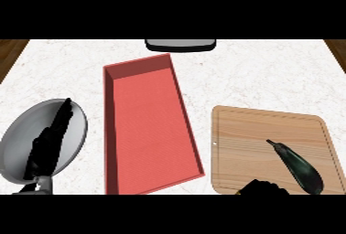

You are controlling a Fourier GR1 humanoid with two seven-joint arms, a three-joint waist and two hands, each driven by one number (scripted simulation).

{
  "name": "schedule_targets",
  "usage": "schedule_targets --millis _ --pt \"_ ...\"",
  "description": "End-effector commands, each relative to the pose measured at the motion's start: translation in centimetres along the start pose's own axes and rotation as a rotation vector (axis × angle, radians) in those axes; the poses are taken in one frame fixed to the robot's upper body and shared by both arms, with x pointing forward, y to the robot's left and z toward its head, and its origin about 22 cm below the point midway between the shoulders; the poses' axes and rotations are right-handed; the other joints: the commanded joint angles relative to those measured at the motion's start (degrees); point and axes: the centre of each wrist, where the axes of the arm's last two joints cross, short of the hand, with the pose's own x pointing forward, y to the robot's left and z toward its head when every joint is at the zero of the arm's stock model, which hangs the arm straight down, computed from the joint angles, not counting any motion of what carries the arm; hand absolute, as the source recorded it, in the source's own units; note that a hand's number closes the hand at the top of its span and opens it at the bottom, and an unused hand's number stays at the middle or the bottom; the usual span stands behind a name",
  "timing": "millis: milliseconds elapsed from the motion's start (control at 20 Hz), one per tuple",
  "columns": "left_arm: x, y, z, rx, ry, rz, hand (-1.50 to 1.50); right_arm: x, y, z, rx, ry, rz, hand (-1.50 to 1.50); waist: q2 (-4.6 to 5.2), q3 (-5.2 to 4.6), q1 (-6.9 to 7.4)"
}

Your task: Pick the lemon from the cutting board and place it in the cardboard box

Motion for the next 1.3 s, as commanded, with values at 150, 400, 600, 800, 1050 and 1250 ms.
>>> schedule_targets --millis 150,400,600,800,1050,1250 --pt "0.1 -0.6 0.0 -0.017 0.005 0.009 0.0 3.4 -3.1 1.3 -0.083 -0.174 -0.244 1.5 0.2 -0.05 0.69" --pt "0.6 -0.8 0.2 -0.039 -0.009 0.005 0.0 4.5 -3.1 -0.4 -0.123 -0.241 -0.271 1.5 0.64 -0.12 2.22" --pt "1.5 0.1 -0.7 -0.05 -0.03 -0.012 0.0 5.3 -1.8 -0.9 -0.076 -0.209 -0.271 1.5 0.78 -0.14 2.69" --pt "0.9 -0.5 -1.1 -0.051 -0.024 -0.001 0.0 5.6 -2.2 -2.0 -0.058 -0.193 -0.255 1.5 1.03 -0.26 2.82" --pt "1.7 -2.0 -1.4 -0.066 -0.05 -0.001 0.0 6.4 -0.2 -4.1 -0.03 -0.165 -0.255 1.5 1.65 -0.24 4.07" --pt "2.4 -2.5 -1.4 -0.067 -0.07 -0.002 0.0 8.1 1.1 -7.2 0.017 -0.118 -0.222 1.5 1.58 -0.19 5.18"
